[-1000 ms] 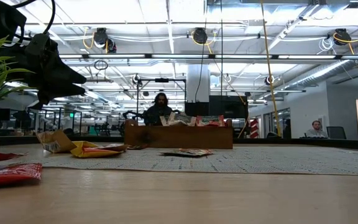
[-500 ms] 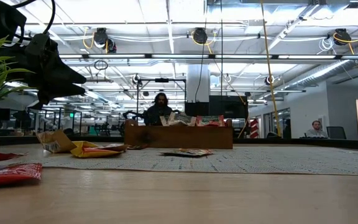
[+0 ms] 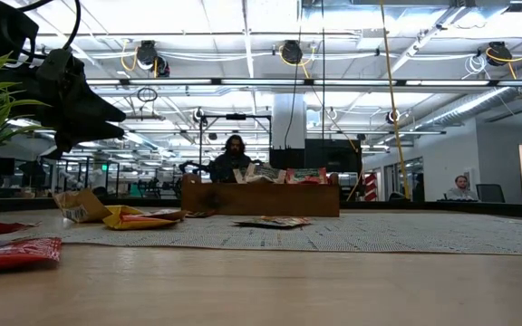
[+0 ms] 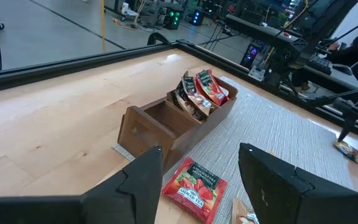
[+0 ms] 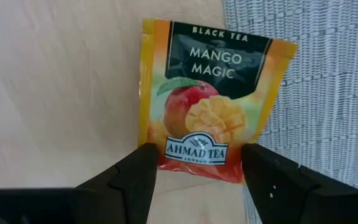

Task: Pick & Place Tea
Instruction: Put the yellow tea bag into the left section of the wooden organizer

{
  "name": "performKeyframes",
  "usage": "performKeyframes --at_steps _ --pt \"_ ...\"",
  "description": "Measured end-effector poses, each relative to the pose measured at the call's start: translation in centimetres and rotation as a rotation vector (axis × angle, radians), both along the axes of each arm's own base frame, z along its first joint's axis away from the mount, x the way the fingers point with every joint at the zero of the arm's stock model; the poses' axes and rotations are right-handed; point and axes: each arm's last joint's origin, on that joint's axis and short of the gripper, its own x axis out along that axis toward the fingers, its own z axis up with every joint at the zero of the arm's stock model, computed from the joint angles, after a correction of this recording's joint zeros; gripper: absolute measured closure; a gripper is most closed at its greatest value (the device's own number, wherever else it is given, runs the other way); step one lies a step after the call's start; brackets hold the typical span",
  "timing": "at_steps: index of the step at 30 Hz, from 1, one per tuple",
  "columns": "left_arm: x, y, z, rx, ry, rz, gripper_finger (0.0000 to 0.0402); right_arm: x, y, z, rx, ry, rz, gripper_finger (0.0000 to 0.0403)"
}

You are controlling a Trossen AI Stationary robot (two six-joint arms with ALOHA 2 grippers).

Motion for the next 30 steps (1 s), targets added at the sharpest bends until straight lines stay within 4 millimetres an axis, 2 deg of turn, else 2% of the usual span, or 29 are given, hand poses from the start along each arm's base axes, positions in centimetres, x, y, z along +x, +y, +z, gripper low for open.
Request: performKeyframes --at_steps 6,9,18,22,26,30 --pt "0.0 0.0 0.0 0.000 0.000 0.000 0.0190 0.3 0.5 -0.7 0.040 0.006 0.025 0.0188" --pt "0.0 0.0 0.0 0.000 0.000 0.000 0.0190 0.3 0.4 -0.7 0.042 0.010 0.025 0.0204" --pt "0.0 0.0 0.0 0.000 0.000 0.000 0.0190 0.2 0.4 -0.6 0.041 0.012 0.042 0.0325" --pt "0.0 0.0 0.0 0.000 0.000 0.000 0.0190 0.2 0.4 -0.2 0.062 -0.001 0.062 0.0367" --pt "0.0 0.0 0.0 0.000 0.000 0.000 0.0190 0.3 0.1 0.3 0.077 -0.008 0.069 0.0370" --pt "0.0 0.0 0.0 0.000 0.000 0.000 0.0190 0.4 -0.8 1.9 0.073 0.001 0.061 0.0368"
